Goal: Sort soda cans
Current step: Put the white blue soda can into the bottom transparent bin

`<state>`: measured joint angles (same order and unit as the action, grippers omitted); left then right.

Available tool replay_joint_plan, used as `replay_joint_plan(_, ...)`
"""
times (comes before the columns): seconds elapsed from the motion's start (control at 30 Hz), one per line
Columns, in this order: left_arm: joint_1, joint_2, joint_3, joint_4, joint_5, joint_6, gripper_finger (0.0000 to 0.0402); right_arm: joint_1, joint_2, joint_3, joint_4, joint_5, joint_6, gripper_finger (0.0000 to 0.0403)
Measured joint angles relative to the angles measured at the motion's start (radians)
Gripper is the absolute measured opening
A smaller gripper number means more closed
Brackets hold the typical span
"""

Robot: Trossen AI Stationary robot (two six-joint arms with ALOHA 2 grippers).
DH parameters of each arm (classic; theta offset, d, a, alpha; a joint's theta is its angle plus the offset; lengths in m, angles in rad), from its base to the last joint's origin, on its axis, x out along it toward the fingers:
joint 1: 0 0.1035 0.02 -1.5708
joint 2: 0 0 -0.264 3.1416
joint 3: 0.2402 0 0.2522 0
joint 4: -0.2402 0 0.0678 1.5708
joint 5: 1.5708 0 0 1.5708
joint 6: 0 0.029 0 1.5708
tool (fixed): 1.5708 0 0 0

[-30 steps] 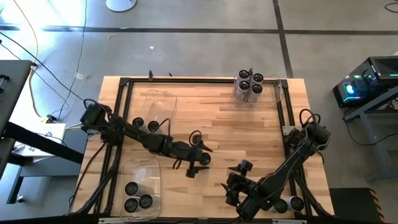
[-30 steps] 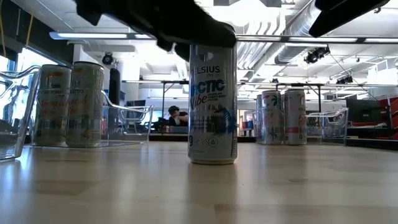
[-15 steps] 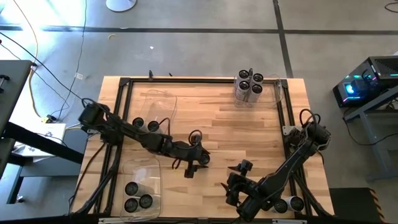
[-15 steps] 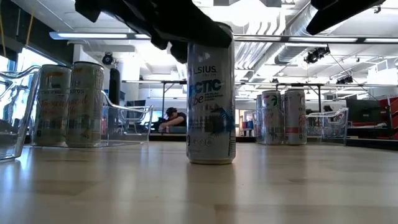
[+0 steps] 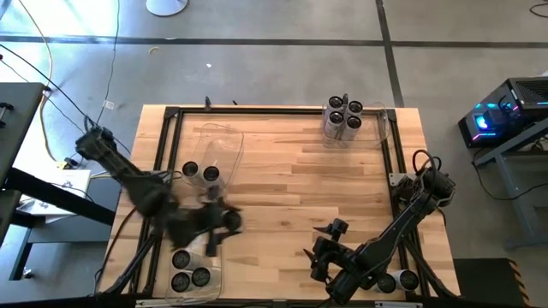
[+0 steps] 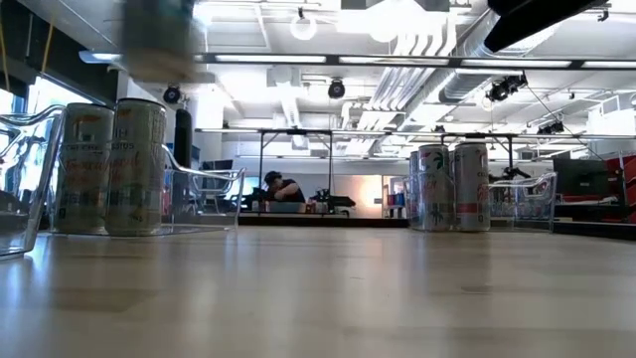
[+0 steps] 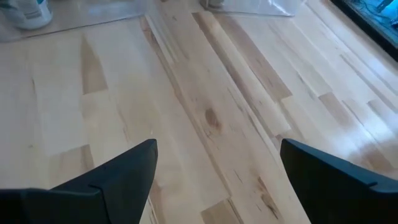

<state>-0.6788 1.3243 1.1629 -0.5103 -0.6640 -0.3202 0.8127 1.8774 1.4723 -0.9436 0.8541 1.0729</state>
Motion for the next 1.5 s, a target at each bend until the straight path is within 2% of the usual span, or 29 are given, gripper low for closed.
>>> replay_joint_plan(0.2, -0.229, -0.055, 0.018, -0.251, -0.098, -0.391, 0.0244, 0.000, 0.000, 0.000, -0.001, 0.011, -0.008, 0.0336)
replay_joint_plan(0.37, -0.356, -0.029, -0.005, -0.308, -0.138, -0.557, 0.0244, 0.000, 0.000, 0.000, -0.001, 0.011, -0.008, 0.0336)
replay_joint_plan(0.53, -0.414, -0.013, -0.061, -0.313, -0.168, -0.583, 0.0244, -0.001, 0.000, 0.000, -0.001, 0.011, -0.008, 0.0336)
replay_joint_plan(0.83, -0.475, -0.015, -0.222, -0.275, -0.186, -0.749, 0.0244, -0.001, 0.000, 0.000, 0.000, 0.011, -0.008, 0.0336)
replay_joint_plan(1.13, -0.490, -0.015, -0.319, -0.019, -0.183, -0.640, 0.0244, -0.008, 0.000, 0.000, 0.001, 0.011, -0.008, 0.0336)
replay_joint_plan(1.5, -0.487, -0.017, -0.367, 0.048, -0.185, -0.678, 0.0288, -0.016, 0.000, 0.000, 0.003, 0.011, -0.016, 0.0336)
